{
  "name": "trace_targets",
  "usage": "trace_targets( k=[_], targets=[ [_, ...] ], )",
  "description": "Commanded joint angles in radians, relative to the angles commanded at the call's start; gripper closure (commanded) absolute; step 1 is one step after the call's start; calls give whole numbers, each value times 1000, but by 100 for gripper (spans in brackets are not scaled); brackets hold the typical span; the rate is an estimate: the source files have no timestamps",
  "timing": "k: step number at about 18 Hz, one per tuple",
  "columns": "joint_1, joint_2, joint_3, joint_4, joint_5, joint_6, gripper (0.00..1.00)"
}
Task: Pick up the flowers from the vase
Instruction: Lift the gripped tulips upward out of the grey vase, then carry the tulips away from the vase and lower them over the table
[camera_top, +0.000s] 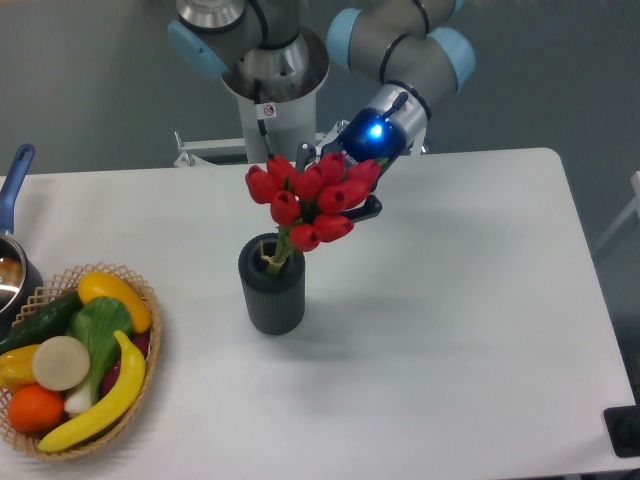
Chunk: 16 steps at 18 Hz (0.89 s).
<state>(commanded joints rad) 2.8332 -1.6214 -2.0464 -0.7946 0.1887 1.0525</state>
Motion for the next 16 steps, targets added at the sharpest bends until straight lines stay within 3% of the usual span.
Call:
trace_targets(
  k=[7, 16],
  targets=[
    [18, 14, 75, -3, 0, -80, 88],
    [54, 5, 216, -5, -5, -209, 88]
  ],
)
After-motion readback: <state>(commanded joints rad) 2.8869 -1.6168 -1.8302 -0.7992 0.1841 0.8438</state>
